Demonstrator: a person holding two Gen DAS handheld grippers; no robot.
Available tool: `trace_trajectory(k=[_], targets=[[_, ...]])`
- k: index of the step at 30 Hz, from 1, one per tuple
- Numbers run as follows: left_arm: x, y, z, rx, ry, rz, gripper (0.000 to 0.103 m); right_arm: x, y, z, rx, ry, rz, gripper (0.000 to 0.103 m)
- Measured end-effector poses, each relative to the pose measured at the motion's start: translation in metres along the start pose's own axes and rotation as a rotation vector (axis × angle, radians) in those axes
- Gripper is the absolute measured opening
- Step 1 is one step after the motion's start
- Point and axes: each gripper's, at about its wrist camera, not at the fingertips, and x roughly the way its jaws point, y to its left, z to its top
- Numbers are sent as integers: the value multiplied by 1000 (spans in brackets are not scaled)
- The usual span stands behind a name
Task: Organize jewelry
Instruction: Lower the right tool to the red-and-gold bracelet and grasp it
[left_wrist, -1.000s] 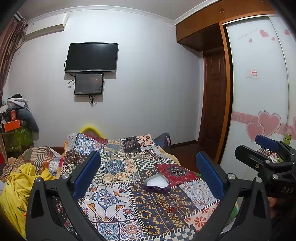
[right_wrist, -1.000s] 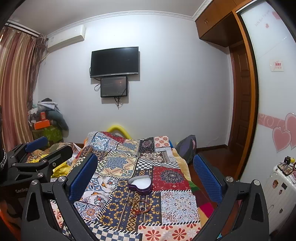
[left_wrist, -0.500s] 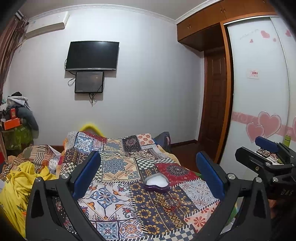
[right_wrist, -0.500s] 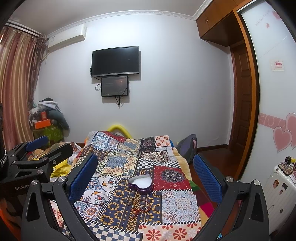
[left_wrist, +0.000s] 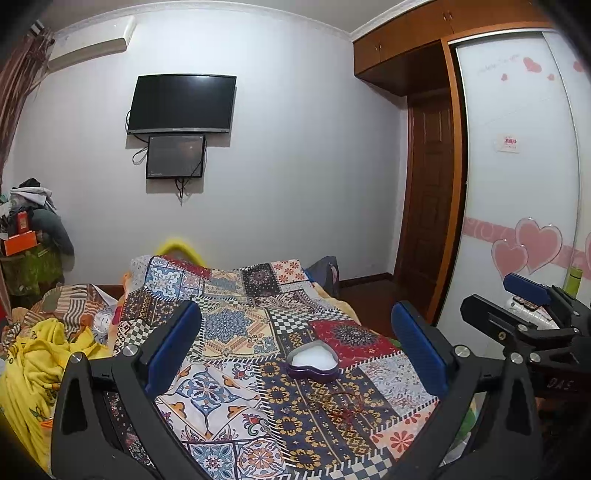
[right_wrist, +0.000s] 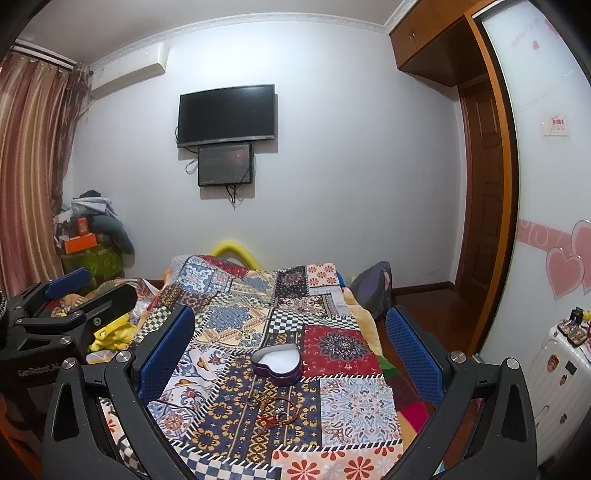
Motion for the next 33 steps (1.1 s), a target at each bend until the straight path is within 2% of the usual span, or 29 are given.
trace_trajectory(k=[4,7,11,14,19,22,24,28,33], targets=[[18,4,-5,3,30,12,103,18,-5,-5,6,31,-9,103],[43,11,-12,2,81,27,103,38,-12,-12,8,72,-33,103],[87,26,-30,6,193,39,103,77,-28,-34,9,176,-69,103],[120,36,-48,-3,295,31,94,106,-37,-57,5,260,-92,103],[170,48,-86,-18,497,-12,78,142,-45,-94,-2,408,-52,100],[190,50,-106,-30,595,-65,69,153,-45,-110,-19,480,-26,90],[200,50,-120,-37,657,-104,59,160,-45,-119,-19,521,9,77],[212,38,-139,20,719,-130,49,165,-39,-131,-29,573,70,63],[216,28,-154,62,771,-177,32,174,-30,-137,-68,598,114,46]])
